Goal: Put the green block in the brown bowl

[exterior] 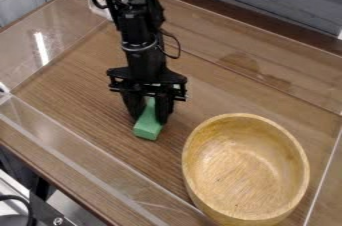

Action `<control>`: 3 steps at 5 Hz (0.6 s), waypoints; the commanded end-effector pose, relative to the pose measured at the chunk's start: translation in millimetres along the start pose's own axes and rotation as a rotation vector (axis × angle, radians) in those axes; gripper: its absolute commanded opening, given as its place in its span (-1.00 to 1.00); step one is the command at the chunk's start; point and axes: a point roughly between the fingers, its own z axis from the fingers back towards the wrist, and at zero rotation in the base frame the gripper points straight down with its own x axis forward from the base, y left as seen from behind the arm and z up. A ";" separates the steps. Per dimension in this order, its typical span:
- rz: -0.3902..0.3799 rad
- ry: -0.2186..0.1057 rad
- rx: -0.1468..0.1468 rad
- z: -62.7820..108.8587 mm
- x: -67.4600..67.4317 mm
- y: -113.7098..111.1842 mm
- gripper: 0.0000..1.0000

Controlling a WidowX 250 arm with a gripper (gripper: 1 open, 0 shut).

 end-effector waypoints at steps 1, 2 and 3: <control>-0.009 -0.040 0.005 19.3 8.1 1.3 -1.00; -0.013 -0.029 0.006 24.0 7.1 1.7 -1.00; -0.017 -0.021 0.007 29.6 6.2 2.0 -1.00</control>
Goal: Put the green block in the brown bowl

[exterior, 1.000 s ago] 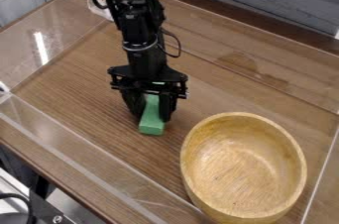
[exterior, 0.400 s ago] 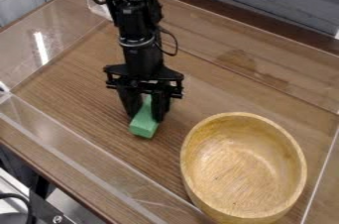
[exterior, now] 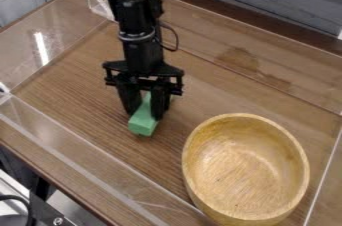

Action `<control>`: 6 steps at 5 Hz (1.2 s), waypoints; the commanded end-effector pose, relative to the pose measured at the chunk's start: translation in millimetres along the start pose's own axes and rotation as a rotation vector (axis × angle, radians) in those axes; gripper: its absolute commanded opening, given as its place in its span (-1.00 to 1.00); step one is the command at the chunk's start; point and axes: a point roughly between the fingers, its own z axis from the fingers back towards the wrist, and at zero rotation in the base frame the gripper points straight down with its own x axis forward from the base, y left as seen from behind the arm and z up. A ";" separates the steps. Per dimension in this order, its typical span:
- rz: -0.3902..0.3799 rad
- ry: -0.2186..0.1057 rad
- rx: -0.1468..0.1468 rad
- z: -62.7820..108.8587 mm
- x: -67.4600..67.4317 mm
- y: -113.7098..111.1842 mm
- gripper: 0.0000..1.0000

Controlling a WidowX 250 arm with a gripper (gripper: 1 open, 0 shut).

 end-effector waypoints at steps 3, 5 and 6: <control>-0.017 -0.057 0.001 39.8 4.5 1.1 -1.00; -0.028 -0.072 0.003 85.8 -0.2 -2.7 -1.00; -0.039 -0.106 0.000 126.0 5.5 -3.0 -1.00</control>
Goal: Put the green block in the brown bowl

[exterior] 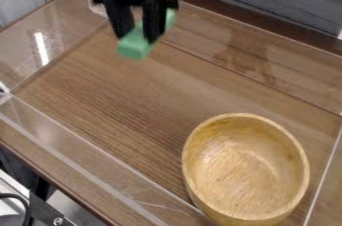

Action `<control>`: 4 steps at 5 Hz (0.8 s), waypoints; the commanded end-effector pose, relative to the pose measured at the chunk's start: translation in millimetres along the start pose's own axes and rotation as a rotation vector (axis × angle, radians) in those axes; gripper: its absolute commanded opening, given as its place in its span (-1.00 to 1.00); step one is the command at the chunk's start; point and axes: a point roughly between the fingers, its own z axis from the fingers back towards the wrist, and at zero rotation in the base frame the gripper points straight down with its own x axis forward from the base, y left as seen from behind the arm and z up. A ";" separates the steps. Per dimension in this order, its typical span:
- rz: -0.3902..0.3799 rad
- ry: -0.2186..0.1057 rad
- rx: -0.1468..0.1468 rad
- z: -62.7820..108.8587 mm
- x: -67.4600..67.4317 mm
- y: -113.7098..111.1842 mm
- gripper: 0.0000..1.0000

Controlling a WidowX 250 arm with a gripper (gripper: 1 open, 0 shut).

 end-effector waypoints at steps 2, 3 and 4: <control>-0.037 -0.133 0.023 17.5 38.5 26.5 -1.00; -0.051 -0.153 0.033 6.8 56.3 32.4 -1.00; -0.051 -0.181 0.039 2.2 72.1 38.5 -1.00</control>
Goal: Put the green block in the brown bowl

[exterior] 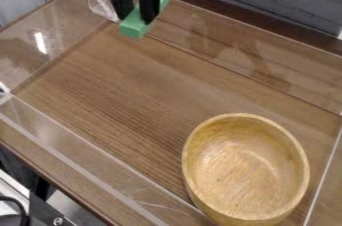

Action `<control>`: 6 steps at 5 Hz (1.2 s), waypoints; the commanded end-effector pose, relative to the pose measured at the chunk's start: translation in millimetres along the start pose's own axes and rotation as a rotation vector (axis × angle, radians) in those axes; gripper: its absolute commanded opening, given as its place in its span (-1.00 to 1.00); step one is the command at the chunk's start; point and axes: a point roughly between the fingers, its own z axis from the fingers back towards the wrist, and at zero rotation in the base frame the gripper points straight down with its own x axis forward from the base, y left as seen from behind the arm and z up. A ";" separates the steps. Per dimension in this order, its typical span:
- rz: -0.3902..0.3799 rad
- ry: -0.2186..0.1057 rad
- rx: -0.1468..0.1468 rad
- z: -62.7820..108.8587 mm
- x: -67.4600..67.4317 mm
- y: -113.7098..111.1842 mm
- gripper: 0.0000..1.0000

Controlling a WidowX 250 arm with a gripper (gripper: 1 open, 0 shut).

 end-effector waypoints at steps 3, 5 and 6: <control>-0.270 -0.049 -0.014 13.0 -30.1 -83.5 -1.00; -0.421 -0.035 -0.033 4.6 -92.6 -169.5 -1.00; -0.452 -0.034 -0.035 -4.2 -125.8 -213.2 -1.00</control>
